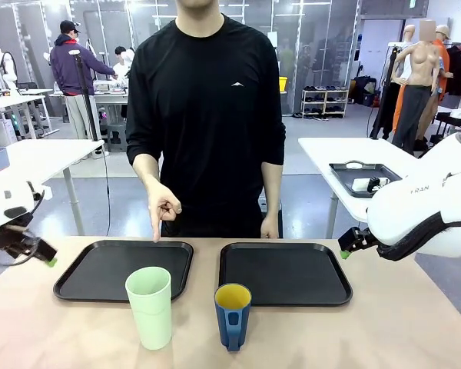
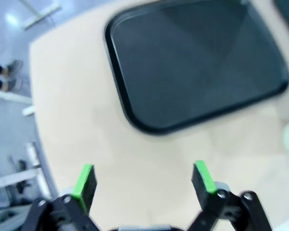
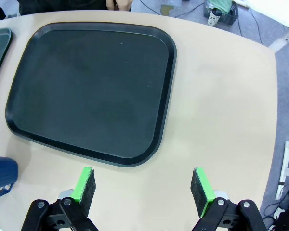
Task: Sort and store the cups by type.
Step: Pick up the Reusable plastic cup.
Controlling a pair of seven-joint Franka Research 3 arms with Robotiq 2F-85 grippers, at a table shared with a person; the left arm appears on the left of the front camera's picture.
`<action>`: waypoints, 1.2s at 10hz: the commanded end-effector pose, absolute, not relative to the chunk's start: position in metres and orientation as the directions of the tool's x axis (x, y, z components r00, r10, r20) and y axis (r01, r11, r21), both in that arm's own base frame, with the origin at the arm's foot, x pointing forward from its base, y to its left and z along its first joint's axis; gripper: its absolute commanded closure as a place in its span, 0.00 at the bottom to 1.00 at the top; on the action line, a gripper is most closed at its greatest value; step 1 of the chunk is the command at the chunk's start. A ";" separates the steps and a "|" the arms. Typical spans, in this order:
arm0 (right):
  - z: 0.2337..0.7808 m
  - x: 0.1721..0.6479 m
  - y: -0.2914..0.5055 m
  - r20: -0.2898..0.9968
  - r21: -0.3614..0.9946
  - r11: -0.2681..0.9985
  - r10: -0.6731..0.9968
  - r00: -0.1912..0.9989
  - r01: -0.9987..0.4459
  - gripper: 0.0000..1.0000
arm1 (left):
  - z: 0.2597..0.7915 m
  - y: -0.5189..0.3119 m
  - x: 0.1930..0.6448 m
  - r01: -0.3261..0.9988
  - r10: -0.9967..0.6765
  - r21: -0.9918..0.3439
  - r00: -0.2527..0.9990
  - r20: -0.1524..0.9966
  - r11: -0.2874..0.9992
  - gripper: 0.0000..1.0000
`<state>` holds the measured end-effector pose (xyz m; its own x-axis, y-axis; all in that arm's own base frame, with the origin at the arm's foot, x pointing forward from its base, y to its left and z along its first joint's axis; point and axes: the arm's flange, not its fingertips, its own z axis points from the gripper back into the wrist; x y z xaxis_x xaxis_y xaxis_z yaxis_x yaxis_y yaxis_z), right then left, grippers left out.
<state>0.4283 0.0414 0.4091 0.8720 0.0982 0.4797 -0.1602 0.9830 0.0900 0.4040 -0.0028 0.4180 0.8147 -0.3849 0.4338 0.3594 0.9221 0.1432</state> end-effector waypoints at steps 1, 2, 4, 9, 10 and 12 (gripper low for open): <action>0.408 0.428 0.041 0.478 0.095 0.983 0.096 0.873 -0.160 0.00 | 0.433 0.017 0.393 0.572 -0.617 0.234 0.707 0.345 0.786 0.00; 0.408 0.428 0.041 0.478 0.095 0.983 0.096 0.873 -0.160 0.00 | 0.435 0.014 0.386 0.671 -0.719 0.259 0.631 0.291 0.695 0.00; 0.408 0.428 0.041 0.478 0.095 0.983 0.096 0.873 -0.160 0.00 | 0.429 0.001 0.372 0.854 -0.911 0.317 0.389 0.137 0.413 0.00; 0.408 0.428 0.041 0.478 0.095 0.983 0.096 0.873 -0.160 0.00 | 0.406 -0.014 0.371 0.921 -0.991 0.371 0.130 -0.017 0.115 0.00; 0.408 0.428 0.041 0.478 0.095 0.983 0.096 0.873 -0.160 0.00 | 0.425 -0.016 0.377 0.933 -0.986 0.321 0.169 0.013 0.164 0.00; 0.408 0.428 0.041 0.478 0.095 0.983 0.096 0.873 -0.160 0.00 | 0.425 -0.016 0.377 0.933 -0.986 0.321 0.169 0.013 0.164 0.00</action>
<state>0.4283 0.0410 0.4090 0.8722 0.0976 0.4794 -0.1593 0.9832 0.0896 0.3794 -0.0160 0.4224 0.1483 -0.9889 0.0033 0.9349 0.1413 0.3256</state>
